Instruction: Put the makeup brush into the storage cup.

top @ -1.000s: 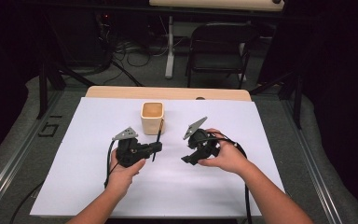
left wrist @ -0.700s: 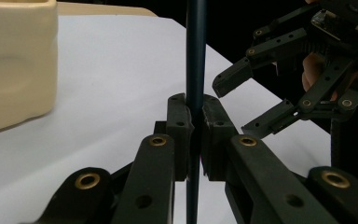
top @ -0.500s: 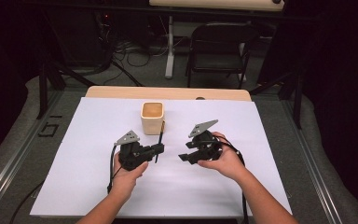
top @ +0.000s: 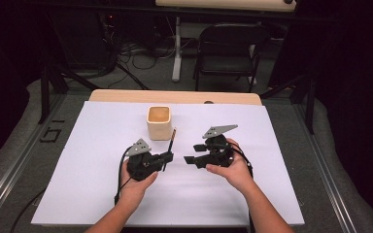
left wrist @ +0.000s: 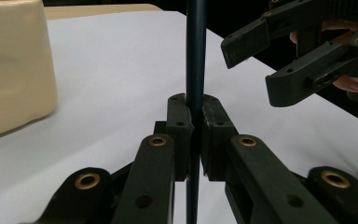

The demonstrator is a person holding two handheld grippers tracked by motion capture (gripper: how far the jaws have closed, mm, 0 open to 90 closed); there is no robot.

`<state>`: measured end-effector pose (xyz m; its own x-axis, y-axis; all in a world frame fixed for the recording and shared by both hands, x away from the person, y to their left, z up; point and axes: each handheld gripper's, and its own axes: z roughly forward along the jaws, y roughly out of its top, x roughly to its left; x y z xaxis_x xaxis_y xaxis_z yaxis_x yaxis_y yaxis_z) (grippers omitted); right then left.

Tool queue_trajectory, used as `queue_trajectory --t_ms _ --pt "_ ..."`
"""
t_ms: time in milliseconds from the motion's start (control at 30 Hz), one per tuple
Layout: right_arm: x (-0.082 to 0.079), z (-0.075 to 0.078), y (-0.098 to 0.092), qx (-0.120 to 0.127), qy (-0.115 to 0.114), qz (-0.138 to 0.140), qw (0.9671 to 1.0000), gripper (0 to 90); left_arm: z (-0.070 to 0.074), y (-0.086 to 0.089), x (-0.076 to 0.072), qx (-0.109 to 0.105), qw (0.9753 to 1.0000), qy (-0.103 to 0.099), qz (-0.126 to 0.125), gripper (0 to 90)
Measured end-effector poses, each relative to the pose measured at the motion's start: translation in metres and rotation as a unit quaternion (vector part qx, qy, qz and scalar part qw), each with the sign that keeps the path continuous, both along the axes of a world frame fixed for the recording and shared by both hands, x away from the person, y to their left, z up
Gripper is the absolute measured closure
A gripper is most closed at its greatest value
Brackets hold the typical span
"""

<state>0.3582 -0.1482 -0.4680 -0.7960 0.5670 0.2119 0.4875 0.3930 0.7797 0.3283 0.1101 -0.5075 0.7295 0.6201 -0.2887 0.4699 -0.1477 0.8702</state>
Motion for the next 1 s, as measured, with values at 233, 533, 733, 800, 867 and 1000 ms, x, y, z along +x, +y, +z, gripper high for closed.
queue_trajectory --t_ms 233,533,733,800,867,1000 --pt "0.001 -0.001 -0.002 0.049 0.003 -0.007 0.9988 45.0 -0.001 -0.002 0.0 0.002 1.0 0.001 0.003 83.8" --pt "0.005 -0.007 -0.007 0.105 0.039 -0.011 0.9936 61.5 -0.004 -0.014 0.0 0.017 0.9998 0.0 -0.009 83.8" --pt "0.009 -0.012 -0.009 0.142 0.073 -0.009 0.9872 65.9 -0.004 -0.022 -0.001 0.02 0.9996 -0.003 -0.019 83.8" --pt "0.01 -0.014 -0.009 0.143 0.078 -0.01 0.9865 67.0 -0.005 -0.024 -0.001 0.021 0.9996 -0.002 -0.021 83.8" --pt "0.01 -0.016 -0.008 0.147 0.083 -0.01 0.9856 67.5 -0.005 -0.026 -0.001 0.023 0.9995 -0.003 -0.022 83.8" --pt "0.01 -0.016 -0.007 0.156 0.091 -0.01 0.9834 68.8 -0.006 -0.029 -0.002 0.026 0.9993 -0.004 -0.027 83.8"
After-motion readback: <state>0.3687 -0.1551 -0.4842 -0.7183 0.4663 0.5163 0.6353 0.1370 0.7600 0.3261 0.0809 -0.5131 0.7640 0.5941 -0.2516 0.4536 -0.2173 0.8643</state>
